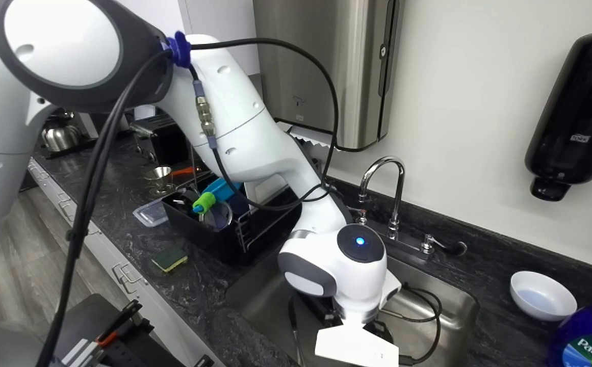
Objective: Pick up the blue cup from the dish rack and put it in the sink.
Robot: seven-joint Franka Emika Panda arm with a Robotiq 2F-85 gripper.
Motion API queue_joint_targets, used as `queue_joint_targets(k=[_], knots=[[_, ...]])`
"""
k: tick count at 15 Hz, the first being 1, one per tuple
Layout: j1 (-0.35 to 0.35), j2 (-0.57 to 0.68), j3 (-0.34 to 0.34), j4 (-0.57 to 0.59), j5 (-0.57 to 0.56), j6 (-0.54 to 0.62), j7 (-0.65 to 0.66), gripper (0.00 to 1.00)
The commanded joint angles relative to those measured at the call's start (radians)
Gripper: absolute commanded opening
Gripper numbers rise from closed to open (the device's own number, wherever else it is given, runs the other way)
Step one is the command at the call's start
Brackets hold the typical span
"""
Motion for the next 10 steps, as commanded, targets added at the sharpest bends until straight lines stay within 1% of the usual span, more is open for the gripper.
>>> queue_joint_targets(k=[1, 6, 10], knots=[[-0.113, -0.018, 0.085, 0.033, -0.075, -0.021, 0.01, 0.02], [-0.245, 0.007, 0.179, 0.076, -0.162, -0.017, -0.007, 0.02], [-0.318, 0.014, 0.234, 0.075, -0.22, -0.013, -0.001, 0.02]])
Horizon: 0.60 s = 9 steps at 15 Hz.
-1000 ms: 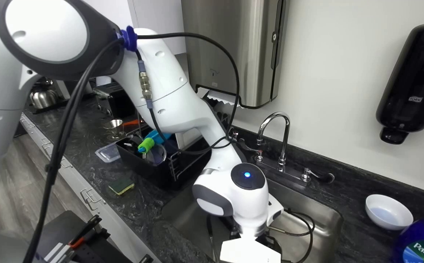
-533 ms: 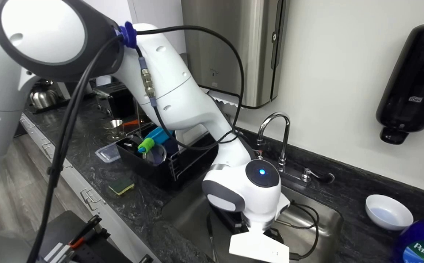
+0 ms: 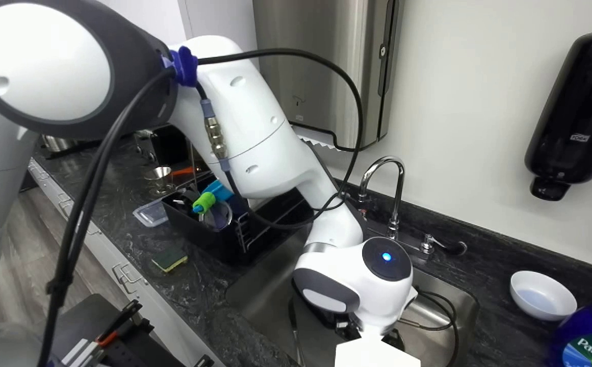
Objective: Pick up the blue cup from the dish rack and put it in the sink.
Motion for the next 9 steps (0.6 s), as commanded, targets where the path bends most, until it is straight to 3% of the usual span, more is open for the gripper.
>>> queue_joint_targets(k=[1, 9], knots=[[-0.075, 0.011, 0.064, 0.012, -0.053, 0.004, -0.007, 0.02], [-0.171, 0.028, 0.146, 0.009, -0.14, 0.022, -0.004, 0.02]])
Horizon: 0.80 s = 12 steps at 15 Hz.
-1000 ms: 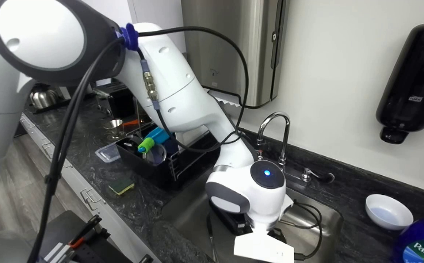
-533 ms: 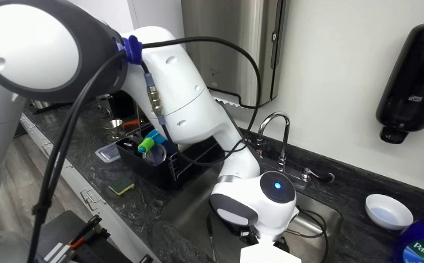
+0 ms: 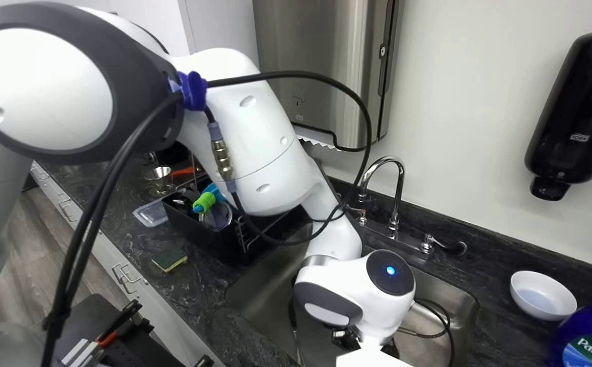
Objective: Pick up the blue cup from the dish rack and put it in the sink.
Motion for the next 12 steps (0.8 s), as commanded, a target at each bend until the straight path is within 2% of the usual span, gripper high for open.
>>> queue_joint_targets(k=[1, 3, 12], knots=[[-0.063, 0.005, 0.059, 0.006, -0.044, 0.024, -0.005, 0.02], [-0.085, 0.005, 0.08, 0.004, -0.06, 0.035, -0.01, 0.33], [-0.192, -0.078, 0.228, -0.064, -0.126, 0.157, -0.027, 0.95]])
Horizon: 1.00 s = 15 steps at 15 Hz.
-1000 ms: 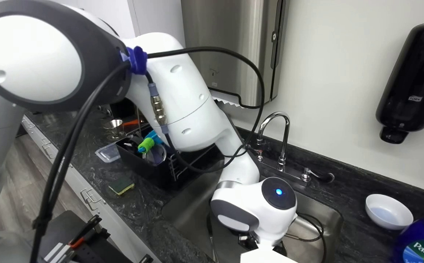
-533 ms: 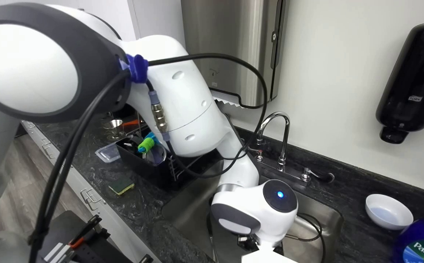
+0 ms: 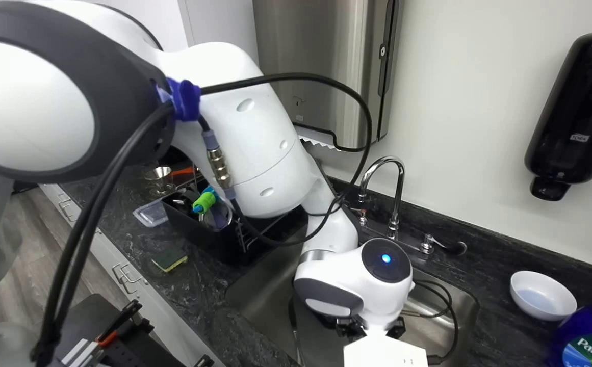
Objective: Pick up the blue cup from the dish rack and put it in the sink.
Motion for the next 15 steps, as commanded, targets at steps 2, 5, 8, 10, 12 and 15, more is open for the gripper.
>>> queue_joint_targets(k=[2, 5, 8, 10, 12, 15], knots=[[-0.064, -0.102, 0.088, -0.087, -0.039, 0.079, 0.0, 1.0], [-0.063, -0.188, 0.095, -0.141, -0.037, 0.131, 0.041, 1.0], [-0.021, -0.28, 0.05, -0.186, 0.002, 0.163, 0.081, 1.0], [-0.014, -0.341, 0.031, -0.213, -0.007, 0.151, 0.121, 1.0], [-0.01, -0.403, 0.016, -0.242, -0.013, 0.132, 0.167, 1.0], [0.01, -0.47, -0.007, -0.297, -0.002, 0.199, 0.28, 1.0]])
